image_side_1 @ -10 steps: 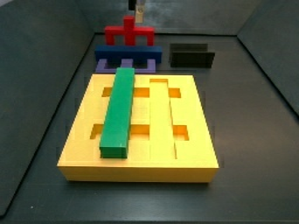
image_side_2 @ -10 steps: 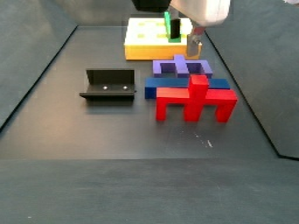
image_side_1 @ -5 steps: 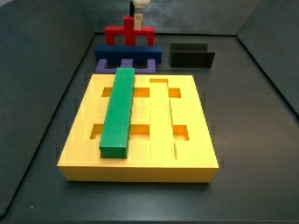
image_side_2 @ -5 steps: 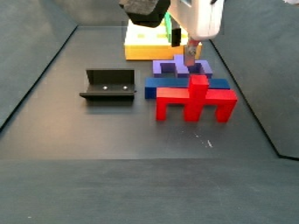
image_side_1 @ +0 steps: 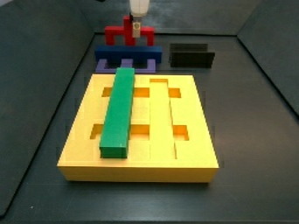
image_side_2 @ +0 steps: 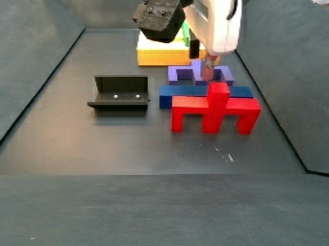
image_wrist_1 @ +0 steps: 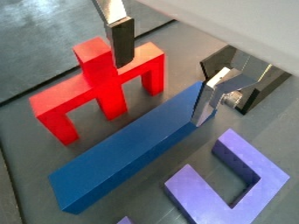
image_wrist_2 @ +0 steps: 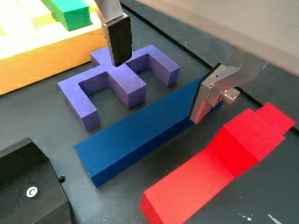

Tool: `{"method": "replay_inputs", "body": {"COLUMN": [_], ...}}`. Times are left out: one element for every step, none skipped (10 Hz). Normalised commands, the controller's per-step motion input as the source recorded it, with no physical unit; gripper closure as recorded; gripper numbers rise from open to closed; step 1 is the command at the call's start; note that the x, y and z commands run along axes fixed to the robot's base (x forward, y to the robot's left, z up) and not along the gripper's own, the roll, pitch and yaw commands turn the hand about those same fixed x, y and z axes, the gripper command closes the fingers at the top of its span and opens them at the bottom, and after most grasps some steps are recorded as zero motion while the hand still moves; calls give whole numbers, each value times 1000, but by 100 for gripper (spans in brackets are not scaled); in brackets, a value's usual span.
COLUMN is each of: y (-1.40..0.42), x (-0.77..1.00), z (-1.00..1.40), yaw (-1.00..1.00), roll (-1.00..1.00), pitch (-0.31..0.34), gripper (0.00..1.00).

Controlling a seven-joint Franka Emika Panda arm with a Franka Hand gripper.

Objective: Pick up the blue object. Move up. Move to above the board. Insert the blue object.
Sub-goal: Pick up the blue object.

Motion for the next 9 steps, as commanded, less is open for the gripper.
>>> {"method": "replay_inputs", "body": {"y": [-74,-134,-149,-174,-174,-134,-109,-57,-20], "x": [-3,-26,-57,-163,-163,-163,-197,-266,-294], "z": [-220,-231,-166,-194,-194,-209,-214,-206,-197], "yaw": [-91,-91,-91,-69,-60,-77,-66,-31,-23], "roll": [-11,0,0,0,0,0,0,39,51], "pitch": [-100,-106,-100,-124,-124,-123,-130,-147,-147], "gripper": [0,0,0,0,0,0,0,0,0]}}
